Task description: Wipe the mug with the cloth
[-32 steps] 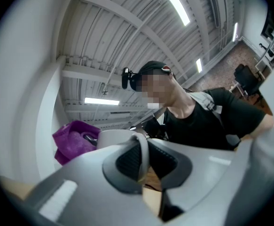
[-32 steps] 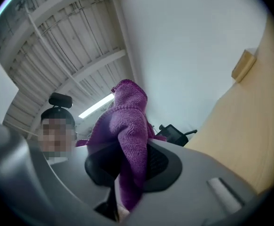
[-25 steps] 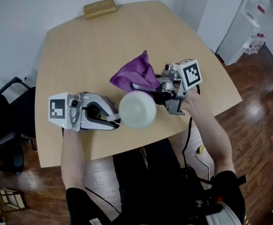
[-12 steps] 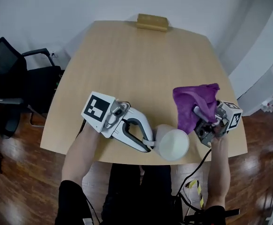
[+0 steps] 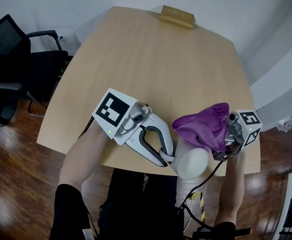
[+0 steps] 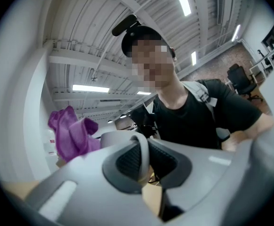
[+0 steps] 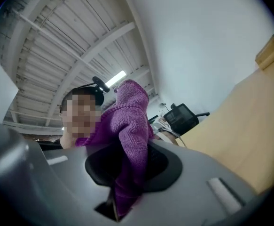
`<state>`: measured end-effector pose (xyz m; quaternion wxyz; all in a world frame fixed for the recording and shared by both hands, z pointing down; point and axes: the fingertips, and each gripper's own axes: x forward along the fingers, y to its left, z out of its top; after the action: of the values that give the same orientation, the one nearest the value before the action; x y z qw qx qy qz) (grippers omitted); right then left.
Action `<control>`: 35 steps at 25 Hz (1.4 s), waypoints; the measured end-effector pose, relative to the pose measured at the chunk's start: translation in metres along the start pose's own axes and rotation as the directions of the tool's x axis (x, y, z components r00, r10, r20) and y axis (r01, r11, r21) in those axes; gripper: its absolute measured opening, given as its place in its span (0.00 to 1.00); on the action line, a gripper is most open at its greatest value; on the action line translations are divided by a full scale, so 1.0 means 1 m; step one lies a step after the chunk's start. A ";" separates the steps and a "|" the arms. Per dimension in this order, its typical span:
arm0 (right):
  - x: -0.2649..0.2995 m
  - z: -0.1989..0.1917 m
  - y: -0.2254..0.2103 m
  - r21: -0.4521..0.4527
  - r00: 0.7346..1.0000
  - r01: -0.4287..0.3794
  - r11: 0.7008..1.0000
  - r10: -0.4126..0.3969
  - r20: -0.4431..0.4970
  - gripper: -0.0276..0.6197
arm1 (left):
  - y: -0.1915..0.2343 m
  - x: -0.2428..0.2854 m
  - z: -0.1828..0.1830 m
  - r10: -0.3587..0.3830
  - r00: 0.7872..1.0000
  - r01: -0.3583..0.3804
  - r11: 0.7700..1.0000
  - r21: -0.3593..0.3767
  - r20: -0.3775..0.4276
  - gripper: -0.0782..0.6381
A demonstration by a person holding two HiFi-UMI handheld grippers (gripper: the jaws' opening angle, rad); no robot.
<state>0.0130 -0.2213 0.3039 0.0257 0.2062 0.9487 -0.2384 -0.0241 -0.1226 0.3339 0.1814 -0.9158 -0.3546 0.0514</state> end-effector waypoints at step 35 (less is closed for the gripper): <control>-0.001 -0.037 -0.046 -0.049 0.966 0.149 0.988 -0.156 -0.206 0.16 | -0.008 0.003 -0.001 -0.071 0.997 0.070 0.997 -0.018 -0.026 0.18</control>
<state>-0.0025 -0.2409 0.3572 -0.0892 0.1561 0.9630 -0.2009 -0.0259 -0.1155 0.3382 0.1799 -0.9048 -0.3847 0.0299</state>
